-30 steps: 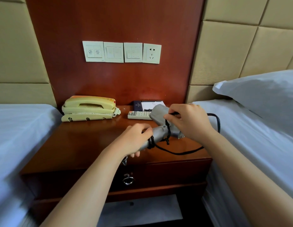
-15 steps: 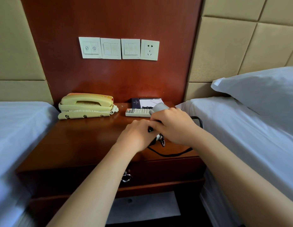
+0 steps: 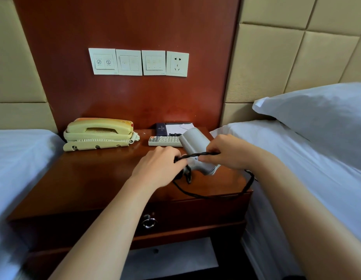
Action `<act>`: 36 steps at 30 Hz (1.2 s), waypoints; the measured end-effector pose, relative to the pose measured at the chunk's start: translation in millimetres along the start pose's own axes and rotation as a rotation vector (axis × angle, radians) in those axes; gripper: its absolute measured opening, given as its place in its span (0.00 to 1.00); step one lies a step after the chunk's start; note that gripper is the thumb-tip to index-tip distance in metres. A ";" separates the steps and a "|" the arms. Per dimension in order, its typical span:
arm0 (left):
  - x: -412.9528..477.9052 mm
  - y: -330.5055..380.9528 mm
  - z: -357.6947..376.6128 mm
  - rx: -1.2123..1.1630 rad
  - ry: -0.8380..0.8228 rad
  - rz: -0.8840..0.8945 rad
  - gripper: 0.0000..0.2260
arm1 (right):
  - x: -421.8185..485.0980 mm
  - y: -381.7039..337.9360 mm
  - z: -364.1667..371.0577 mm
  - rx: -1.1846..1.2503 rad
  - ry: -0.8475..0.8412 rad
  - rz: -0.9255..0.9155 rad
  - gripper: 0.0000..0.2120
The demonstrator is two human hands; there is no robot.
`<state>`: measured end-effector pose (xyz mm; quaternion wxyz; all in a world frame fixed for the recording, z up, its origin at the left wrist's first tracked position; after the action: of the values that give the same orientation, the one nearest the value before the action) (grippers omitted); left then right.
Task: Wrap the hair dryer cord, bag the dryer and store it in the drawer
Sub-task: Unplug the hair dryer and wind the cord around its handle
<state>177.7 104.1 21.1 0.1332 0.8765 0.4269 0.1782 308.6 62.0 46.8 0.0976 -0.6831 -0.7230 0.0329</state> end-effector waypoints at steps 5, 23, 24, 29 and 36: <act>1.3 -1.7 -1.5 -0.036 -0.006 -0.013 0.17 | 2.1 16.5 -3.8 0.068 0.006 0.056 0.20; 15.0 -108.4 -3.7 -0.327 0.066 -0.395 0.15 | 118.9 69.8 42.1 0.006 0.064 0.366 0.26; 15.8 -111.8 -0.7 -0.343 0.058 -0.401 0.15 | 127.3 68.8 47.4 0.005 0.044 0.370 0.28; 20.6 -125.0 3.8 -0.384 0.064 -0.425 0.14 | 154.0 52.7 71.6 0.112 -0.083 0.311 0.24; 15.9 -138.5 11.6 -0.424 0.041 -0.476 0.14 | 155.4 41.4 84.2 0.201 -0.070 0.294 0.17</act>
<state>94.7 198.9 -39.6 0.3424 0.7009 0.5759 0.2448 326.1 226.4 -28.1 0.1345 -0.7665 -0.6115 0.1425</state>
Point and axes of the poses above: each hand's wrist, its own x-axis towards the middle knuckle, its own z-axis out of the palm, y = z × x, the point moved 8 cm from there along x, towards the middle knuckle, and after that the axes turned 1 degree about -y, right-handed, at the moved point
